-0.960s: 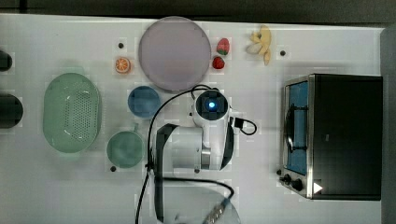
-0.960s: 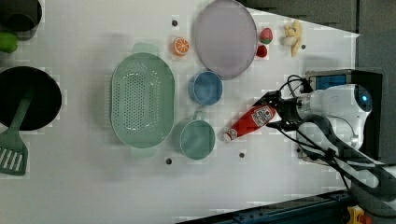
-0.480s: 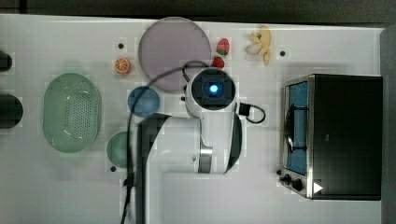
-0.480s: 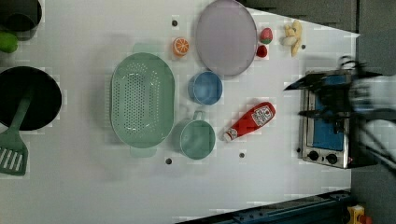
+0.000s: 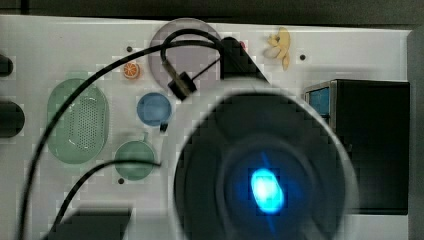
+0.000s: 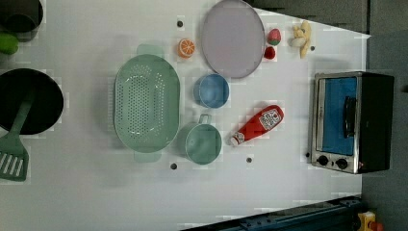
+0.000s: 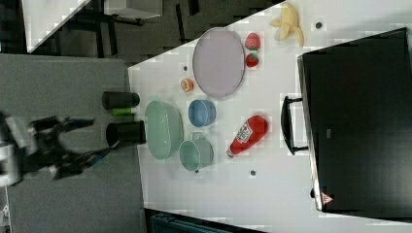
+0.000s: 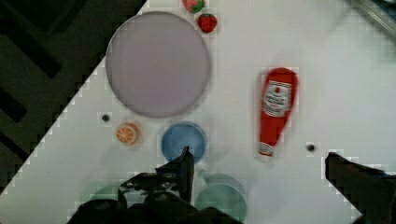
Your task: Pick Ketchup from oven and place it on table.
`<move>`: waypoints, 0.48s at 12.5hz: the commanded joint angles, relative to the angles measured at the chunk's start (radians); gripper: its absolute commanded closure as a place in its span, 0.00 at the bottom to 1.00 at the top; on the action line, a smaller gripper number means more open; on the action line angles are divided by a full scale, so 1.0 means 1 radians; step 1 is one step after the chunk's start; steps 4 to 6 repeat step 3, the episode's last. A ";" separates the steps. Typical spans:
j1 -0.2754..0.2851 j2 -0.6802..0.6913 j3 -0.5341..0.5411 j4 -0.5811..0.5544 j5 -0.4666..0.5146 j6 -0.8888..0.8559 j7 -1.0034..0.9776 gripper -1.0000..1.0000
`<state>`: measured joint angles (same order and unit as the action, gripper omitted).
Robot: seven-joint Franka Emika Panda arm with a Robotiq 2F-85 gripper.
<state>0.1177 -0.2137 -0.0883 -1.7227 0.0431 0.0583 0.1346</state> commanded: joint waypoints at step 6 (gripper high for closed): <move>0.000 0.055 -0.043 -0.008 -0.015 -0.097 0.048 0.00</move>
